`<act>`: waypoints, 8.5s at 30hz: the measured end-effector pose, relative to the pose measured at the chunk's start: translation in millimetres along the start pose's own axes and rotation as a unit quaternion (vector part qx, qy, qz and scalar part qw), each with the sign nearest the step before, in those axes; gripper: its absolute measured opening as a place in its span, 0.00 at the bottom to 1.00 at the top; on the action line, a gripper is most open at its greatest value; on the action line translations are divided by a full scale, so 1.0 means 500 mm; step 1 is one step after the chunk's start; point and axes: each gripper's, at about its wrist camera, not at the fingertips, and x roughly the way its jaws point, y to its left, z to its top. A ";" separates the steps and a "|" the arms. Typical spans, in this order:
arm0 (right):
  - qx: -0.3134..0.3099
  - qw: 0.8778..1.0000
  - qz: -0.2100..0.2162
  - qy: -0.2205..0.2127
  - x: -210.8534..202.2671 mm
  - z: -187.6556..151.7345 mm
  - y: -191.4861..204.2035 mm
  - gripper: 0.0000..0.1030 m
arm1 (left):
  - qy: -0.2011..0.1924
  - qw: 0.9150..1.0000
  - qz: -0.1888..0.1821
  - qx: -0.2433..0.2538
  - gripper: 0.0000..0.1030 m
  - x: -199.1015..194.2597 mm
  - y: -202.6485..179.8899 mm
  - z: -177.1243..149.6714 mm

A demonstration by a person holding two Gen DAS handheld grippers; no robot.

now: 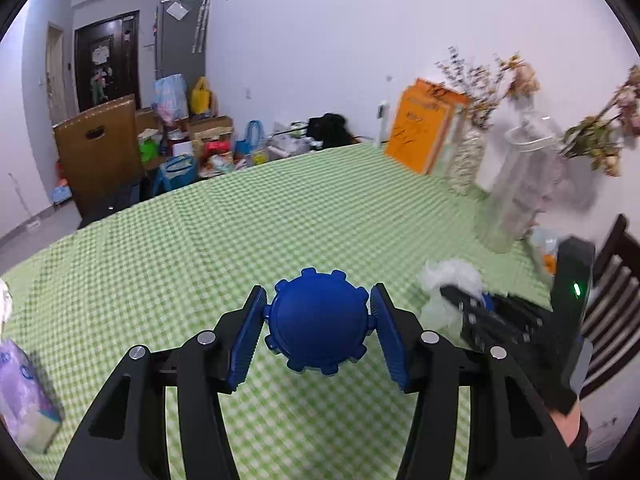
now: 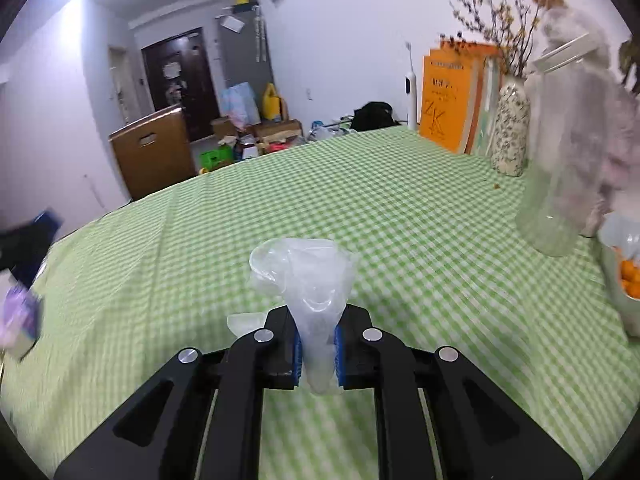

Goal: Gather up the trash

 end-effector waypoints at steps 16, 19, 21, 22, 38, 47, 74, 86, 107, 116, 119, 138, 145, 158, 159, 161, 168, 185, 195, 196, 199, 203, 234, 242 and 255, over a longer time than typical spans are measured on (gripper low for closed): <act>0.105 0.977 -0.183 0.043 -0.423 -0.348 -0.383 0.12 | 0.062 0.976 -0.168 0.128 0.50 0.022 -0.329 -0.141; 0.167 0.950 -0.249 0.083 -0.470 -0.447 -0.494 0.12 | 0.078 0.972 -0.177 0.137 0.50 0.041 -0.378 -0.169; 0.203 0.939 -0.262 0.096 -0.487 -0.494 -0.540 0.12 | 0.087 0.968 -0.191 0.140 0.50 0.048 -0.405 -0.182; 0.217 0.933 -0.267 0.104 -0.491 -0.516 -0.559 0.12 | 0.089 0.965 -0.198 0.146 0.50 0.049 -0.423 -0.187; 0.262 0.924 -0.241 0.139 -0.502 -0.597 -0.644 0.53 | 0.115 0.932 -0.247 0.240 0.50 0.043 -0.627 -0.267; 0.293 0.928 -0.224 0.044 -0.627 -0.598 -0.645 0.15 | 0.155 0.892 -0.299 0.302 0.50 0.056 -0.783 -0.356; 0.326 0.921 -0.210 0.039 -0.670 -0.691 -0.665 0.15 | 0.250 0.845 -0.291 0.374 0.62 0.138 -1.022 -0.508; 0.297 0.925 -0.235 0.029 -0.673 -0.633 -0.613 0.16 | 0.181 0.865 -0.301 0.358 0.69 0.058 -0.938 -0.443; 0.112 0.975 -0.191 -0.022 -0.485 -0.280 -0.307 0.43 | -0.055 0.974 -0.163 0.146 0.83 -0.069 -0.360 -0.143; 0.028 0.998 -0.054 -0.005 -0.281 -0.097 -0.077 0.45 | -0.104 0.993 0.006 0.051 0.87 -0.155 -0.030 -0.108; -0.023 0.999 -0.013 -0.041 -0.264 -0.047 0.020 0.48 | -0.109 0.993 0.037 -0.007 0.89 -0.177 0.069 -0.114; -0.046 0.996 0.007 -0.074 -0.293 -0.056 0.184 0.51 | -0.136 0.988 0.068 -0.011 0.89 -0.247 0.131 -0.170; -0.027 0.995 -0.010 -0.092 -0.322 -0.117 0.193 0.51 | -0.153 0.986 0.068 -0.007 0.89 -0.268 0.116 -0.232; -0.021 0.994 -0.024 -0.107 -0.380 -0.275 0.239 0.54 | -0.154 0.988 0.027 0.011 0.89 -0.268 0.092 -0.387; -0.023 0.994 -0.027 -0.105 -0.382 -0.288 0.243 0.54 | -0.153 0.988 0.028 0.012 0.89 -0.267 0.091 -0.395; -0.028 0.994 -0.034 -0.100 -0.384 -0.305 0.246 0.54 | -0.161 0.986 0.037 0.019 0.89 -0.276 0.088 -0.413; -0.024 0.991 -0.039 -0.125 -0.439 -0.354 0.262 0.60 | -0.186 0.980 0.068 0.022 0.93 -0.339 0.098 -0.452; -0.077 0.982 -0.051 -0.163 -0.466 -0.425 0.332 0.67 | -0.203 0.976 0.072 0.025 0.93 -0.352 0.113 -0.505; -0.071 0.978 -0.088 -0.173 -0.466 -0.428 0.320 0.82 | -0.203 0.975 0.085 0.015 0.93 -0.356 0.113 -0.507; -0.068 0.978 -0.091 -0.173 -0.467 -0.426 0.317 0.82 | -0.204 0.975 0.086 0.015 0.93 -0.356 0.113 -0.507; -0.054 0.980 -0.091 -0.169 -0.467 -0.425 0.308 0.85 | -0.204 0.975 0.088 0.014 0.93 -0.355 0.113 -0.508; -0.048 0.981 -0.092 -0.166 -0.467 -0.424 0.304 0.85 | -0.204 0.975 0.089 0.013 0.93 -0.356 0.113 -0.509; -0.043 0.979 -0.088 -0.180 -0.477 -0.425 0.307 0.85 | -0.203 0.975 0.090 0.013 0.93 -0.357 0.112 -0.510; -0.040 0.978 -0.090 -0.183 -0.481 -0.426 0.307 0.85 | -0.203 0.975 0.090 0.012 0.93 -0.357 0.113 -0.510; -0.040 0.978 -0.090 -0.183 -0.480 -0.426 0.307 0.85 | -0.203 0.975 0.089 0.013 0.93 -0.357 0.112 -0.509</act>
